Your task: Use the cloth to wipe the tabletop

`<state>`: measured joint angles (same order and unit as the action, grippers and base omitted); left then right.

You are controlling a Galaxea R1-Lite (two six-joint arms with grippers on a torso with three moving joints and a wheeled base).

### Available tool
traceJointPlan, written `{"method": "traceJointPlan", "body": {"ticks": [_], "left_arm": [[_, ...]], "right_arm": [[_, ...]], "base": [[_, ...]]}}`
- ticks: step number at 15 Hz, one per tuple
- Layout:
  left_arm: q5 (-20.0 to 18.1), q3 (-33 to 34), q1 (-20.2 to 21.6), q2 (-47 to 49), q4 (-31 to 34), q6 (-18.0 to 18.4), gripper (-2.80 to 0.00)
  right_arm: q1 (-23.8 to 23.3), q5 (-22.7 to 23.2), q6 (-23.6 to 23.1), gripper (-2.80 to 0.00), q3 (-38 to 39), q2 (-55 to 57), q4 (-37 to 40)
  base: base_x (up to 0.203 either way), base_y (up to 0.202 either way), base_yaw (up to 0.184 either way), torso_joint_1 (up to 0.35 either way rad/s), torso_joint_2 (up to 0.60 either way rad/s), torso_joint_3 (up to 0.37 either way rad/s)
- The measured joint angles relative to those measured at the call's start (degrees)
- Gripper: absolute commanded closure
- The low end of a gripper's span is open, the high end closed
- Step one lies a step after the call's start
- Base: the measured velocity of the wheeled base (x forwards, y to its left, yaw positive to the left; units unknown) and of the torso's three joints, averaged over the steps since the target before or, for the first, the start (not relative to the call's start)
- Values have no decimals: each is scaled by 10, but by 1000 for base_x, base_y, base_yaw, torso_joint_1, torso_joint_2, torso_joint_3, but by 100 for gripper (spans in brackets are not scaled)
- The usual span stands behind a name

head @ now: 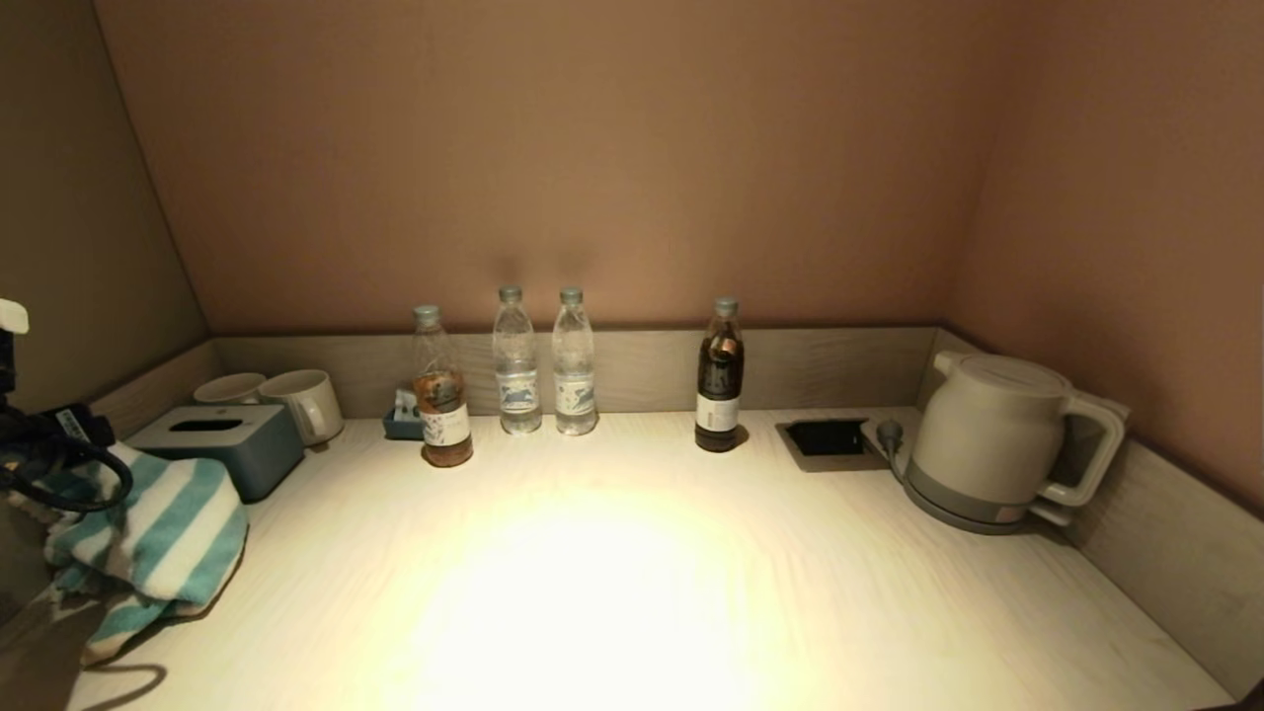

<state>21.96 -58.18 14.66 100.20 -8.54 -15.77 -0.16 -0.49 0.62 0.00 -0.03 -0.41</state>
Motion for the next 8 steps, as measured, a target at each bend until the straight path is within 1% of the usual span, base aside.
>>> {"method": "traceJointPlan", "body": {"ticks": [4,8], "left_arm": [[-73,20,-43,-103,37,-15,-280],[-159,35,-65,-216,68,-19,-280]], "right_arm": [[0,0,0,0,0,0,0],[0,0,0,0,0,0,0]], "base": [[0,0,0,0,0,0],[0,0,0,0,0,0]]}}
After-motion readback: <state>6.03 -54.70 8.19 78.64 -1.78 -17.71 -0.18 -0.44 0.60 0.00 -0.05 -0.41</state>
